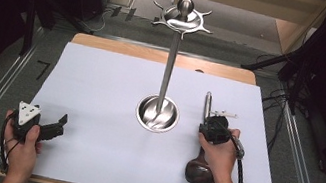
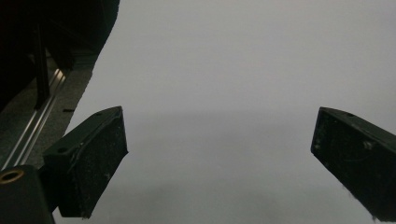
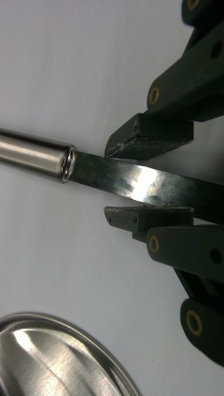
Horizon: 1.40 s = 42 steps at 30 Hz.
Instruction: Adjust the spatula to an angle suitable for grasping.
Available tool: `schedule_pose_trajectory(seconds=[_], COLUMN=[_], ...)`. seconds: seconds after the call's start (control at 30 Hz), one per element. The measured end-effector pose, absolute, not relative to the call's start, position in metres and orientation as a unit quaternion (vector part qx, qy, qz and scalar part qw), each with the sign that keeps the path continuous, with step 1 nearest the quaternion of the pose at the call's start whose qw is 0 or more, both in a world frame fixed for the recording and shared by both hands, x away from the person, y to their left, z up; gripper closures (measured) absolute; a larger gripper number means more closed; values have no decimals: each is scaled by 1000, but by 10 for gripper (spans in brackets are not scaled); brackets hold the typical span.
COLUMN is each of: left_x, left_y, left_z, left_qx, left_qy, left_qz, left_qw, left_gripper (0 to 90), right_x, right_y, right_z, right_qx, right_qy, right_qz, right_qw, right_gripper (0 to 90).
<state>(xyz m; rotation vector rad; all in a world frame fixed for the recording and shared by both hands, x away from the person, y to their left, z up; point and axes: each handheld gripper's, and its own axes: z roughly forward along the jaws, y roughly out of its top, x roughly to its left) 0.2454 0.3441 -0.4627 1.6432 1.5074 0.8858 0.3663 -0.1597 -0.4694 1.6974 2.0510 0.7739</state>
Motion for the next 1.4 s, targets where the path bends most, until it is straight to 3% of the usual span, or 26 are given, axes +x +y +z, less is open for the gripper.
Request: schedule_pose_trajectory(seconds=[0.17,0.6,1.4], left_x=[245,246,246], left_y=[345,345,345], left_z=[-463,-463,-463], left_qx=[637,637,637], left_qy=[588,588,588], left_qz=[342,340,338], left_qw=[364,365,365], left_gripper=[44,44,44], right_x=[366,359,328], right_y=[-164,-167,-178], right_z=[-470,-467,-448], right_qx=[619,606,540], right_qy=[709,700,654], right_qz=[288,326,458], right_qw=[177,191,265], right_gripper=[759,761,763])
